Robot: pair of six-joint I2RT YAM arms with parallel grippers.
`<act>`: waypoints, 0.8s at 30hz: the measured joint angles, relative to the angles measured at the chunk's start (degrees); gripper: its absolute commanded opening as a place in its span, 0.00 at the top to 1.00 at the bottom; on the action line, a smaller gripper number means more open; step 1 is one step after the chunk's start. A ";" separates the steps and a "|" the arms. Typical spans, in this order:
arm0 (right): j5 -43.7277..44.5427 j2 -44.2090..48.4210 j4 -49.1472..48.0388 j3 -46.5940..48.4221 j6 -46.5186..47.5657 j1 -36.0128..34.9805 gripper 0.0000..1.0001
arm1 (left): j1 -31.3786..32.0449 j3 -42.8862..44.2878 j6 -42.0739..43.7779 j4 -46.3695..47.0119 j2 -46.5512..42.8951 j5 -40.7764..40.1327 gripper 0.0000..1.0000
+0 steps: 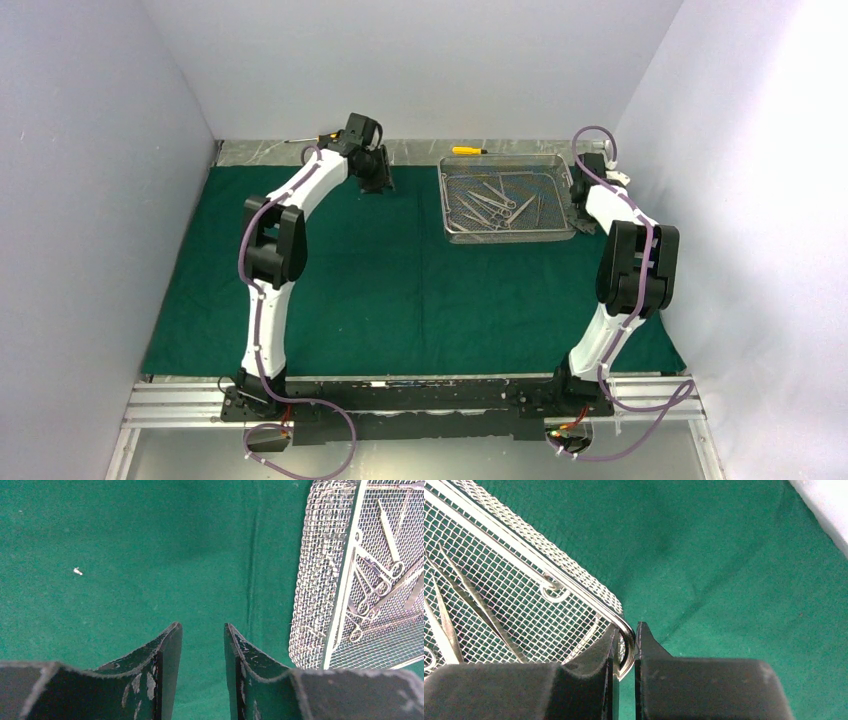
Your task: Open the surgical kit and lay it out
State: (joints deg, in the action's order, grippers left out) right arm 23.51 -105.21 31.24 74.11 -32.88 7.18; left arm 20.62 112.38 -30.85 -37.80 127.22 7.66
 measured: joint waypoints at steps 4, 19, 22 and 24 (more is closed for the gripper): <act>0.09 -0.09 2.21 0.70 -2.62 -0.13 1.00 | -0.81 -0.31 0.02 -0.07 -0.20 0.17 0.59; 0.52 -0.22 4.52 1.27 -5.75 -1.07 0.98 | -2.91 -2.78 0.00 0.17 -2.14 1.53 0.59; 0.02 -0.22 3.34 1.25 -3.93 -1.07 0.98 | -3.50 -2.89 0.00 0.20 -2.16 1.57 0.59; -0.13 -0.44 2.67 1.27 -2.86 -1.01 0.98 | -3.93 -2.89 0.00 0.20 -2.19 1.57 0.59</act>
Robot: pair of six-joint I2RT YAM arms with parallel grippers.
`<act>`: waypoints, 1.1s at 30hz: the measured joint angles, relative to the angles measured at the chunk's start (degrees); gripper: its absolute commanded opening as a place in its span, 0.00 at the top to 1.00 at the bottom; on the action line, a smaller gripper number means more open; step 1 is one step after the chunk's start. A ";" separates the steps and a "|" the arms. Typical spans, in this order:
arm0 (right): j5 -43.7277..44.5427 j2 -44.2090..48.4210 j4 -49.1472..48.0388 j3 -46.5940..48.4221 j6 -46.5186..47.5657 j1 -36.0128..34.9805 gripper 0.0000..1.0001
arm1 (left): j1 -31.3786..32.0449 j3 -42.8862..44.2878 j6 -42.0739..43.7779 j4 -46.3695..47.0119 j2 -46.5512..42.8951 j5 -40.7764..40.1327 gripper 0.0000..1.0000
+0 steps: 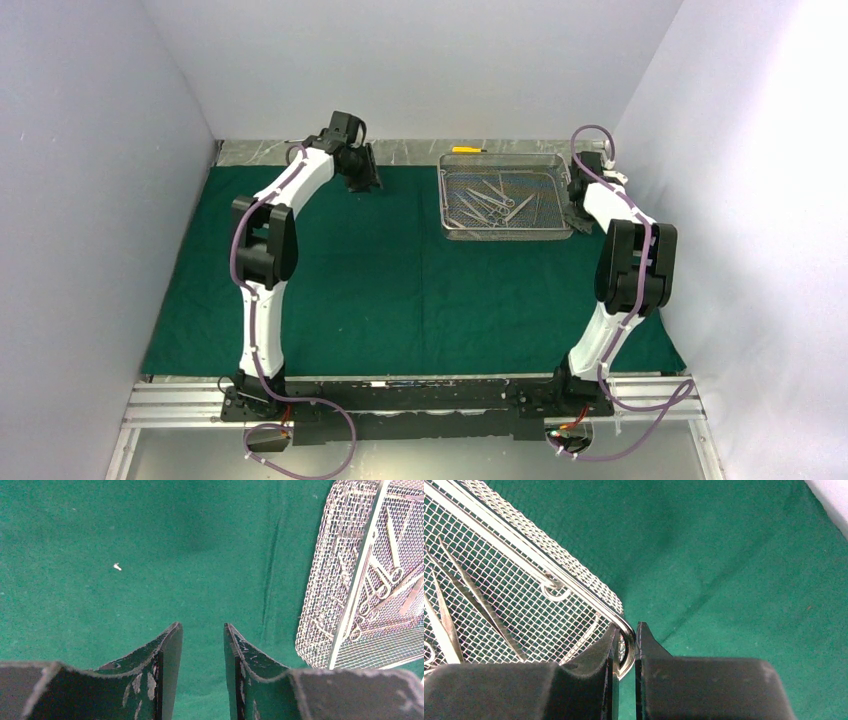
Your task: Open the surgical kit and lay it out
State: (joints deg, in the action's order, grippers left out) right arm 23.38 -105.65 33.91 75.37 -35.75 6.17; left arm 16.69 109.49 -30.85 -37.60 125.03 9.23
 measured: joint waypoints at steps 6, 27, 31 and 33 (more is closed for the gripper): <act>-0.26 -1.33 -0.09 1.68 1.64 0.00 0.79 | -1.29 -0.55 -0.02 0.04 -0.50 0.17 0.59; -2.84 5.84 8.46 5.09 1.09 -0.07 0.48 | -6.62 -1.42 2.75 -2.64 -7.39 -2.54 0.37; -8.02 9.57 5.03 5.38 1.70 -0.22 0.48 | -7.87 -1.42 3.63 -3.82 -9.66 -3.17 0.11; -11.45 9.97 3.04 6.56 1.77 -0.44 0.49 | -8.13 -2.05 3.91 -3.80 -11.08 -3.56 0.01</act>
State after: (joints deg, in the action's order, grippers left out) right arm 11.92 -95.68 36.95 81.93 -33.98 5.74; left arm 8.56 107.44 -26.94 -41.41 113.95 5.67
